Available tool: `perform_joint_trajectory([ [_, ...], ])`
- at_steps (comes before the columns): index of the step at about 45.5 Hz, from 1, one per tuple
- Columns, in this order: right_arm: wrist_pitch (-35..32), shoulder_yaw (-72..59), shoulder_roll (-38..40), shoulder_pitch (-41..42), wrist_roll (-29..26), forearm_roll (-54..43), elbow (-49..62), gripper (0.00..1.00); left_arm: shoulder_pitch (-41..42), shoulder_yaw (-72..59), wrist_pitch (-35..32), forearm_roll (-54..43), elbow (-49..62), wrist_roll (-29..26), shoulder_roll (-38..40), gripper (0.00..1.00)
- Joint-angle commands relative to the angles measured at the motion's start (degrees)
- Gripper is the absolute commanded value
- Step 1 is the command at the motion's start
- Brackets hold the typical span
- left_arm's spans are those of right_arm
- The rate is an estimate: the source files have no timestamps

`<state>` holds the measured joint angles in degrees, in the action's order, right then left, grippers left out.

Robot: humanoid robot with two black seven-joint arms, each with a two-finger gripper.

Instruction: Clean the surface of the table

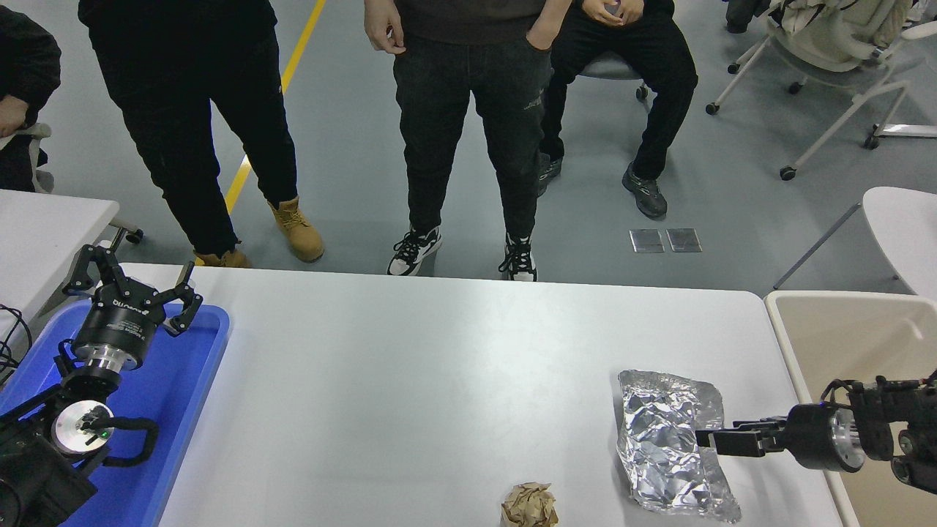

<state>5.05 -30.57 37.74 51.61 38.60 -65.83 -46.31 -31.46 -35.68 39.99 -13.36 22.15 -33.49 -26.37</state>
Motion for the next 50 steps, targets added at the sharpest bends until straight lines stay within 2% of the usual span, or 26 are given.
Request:
perform_joint_trajectory([
  [1,1.36,0.16,-1.53,-1.42,-0.01,0.44,1.75,0.85,0.0,0.0,0.0,0.0,0.0,0.0,0.0,1.0],
  [8,1.62,0.16,-2.14,-1.69,0.08,0.44,2.1,0.81,0.0,0.0,0.0,0.0,0.0,0.0,0.0,1.0],
  [16,1.8,0.16,-2.41,-1.77,0.08,0.44,2.54,0.7,0.0,0.0,0.0,0.0,0.0,0.0,0.0,1.0],
  [24,2.77,-0.19,-4.08,-2.83,0.08,0.44,5.96,0.44,0.0,0.0,0.0,0.0,0.0,0.0,0.0,1.0],
  [25,2.77,-0.54,-4.25,-3.18,0.16,0.44,6.58,0.32,0.0,0.0,0.0,0.0,0.0,0.0,0.0,1.0],
  [26,2.77,-0.63,-4.25,-3.27,0.16,0.44,6.76,0.28,0.0,0.0,0.0,0.0,0.0,0.0,0.0,1.0],
  [36,2.77,-0.63,-4.26,-3.88,0.34,0.44,6.85,0.22,0.0,0.0,0.0,0.0,0.0,0.0,0.0,1.0],
  [43,2.51,-0.89,-4.34,-3.97,0.34,0.35,6.85,0.0,0.0,0.0,0.0,0.0,0.0,0.0,0.0,1.0],
  [50,2.33,-0.98,-4.34,-3.97,0.43,0.35,6.85,0.0,0.0,0.0,0.0,0.0,0.0,0.0,0.0,1.0],
])
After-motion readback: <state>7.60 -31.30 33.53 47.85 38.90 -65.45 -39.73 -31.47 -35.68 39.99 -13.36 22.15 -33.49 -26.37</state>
